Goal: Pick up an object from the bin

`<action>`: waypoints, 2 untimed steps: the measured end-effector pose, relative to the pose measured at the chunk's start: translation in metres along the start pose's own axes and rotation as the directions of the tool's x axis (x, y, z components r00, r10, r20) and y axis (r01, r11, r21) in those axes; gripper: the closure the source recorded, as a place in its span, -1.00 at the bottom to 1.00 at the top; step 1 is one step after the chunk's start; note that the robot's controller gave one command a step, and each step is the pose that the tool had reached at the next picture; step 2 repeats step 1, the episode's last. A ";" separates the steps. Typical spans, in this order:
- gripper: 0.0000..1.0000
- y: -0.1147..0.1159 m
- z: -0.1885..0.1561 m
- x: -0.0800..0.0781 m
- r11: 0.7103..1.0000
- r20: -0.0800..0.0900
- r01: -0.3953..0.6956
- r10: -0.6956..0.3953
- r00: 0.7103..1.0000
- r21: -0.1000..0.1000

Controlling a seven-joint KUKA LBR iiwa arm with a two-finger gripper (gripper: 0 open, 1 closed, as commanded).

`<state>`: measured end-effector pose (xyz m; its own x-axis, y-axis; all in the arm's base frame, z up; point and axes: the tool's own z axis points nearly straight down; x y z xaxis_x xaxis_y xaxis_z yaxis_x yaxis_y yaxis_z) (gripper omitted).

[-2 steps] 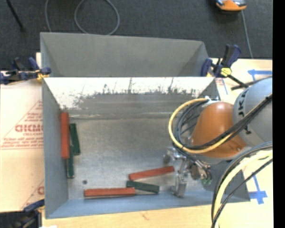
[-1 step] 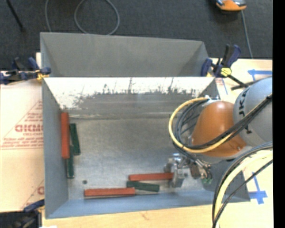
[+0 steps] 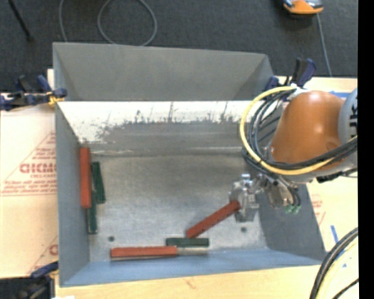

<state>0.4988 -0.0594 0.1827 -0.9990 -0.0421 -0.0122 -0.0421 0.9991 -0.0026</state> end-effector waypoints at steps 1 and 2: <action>1.00 0.005 -0.050 -0.065 0.945 -0.001 0.326 -0.326 0.945 -0.002; 1.00 0.005 -0.050 -0.065 0.945 -0.001 0.326 -0.326 0.945 -0.002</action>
Offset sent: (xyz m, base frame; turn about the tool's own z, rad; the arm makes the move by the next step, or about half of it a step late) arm 0.0615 0.0078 0.0488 -0.3324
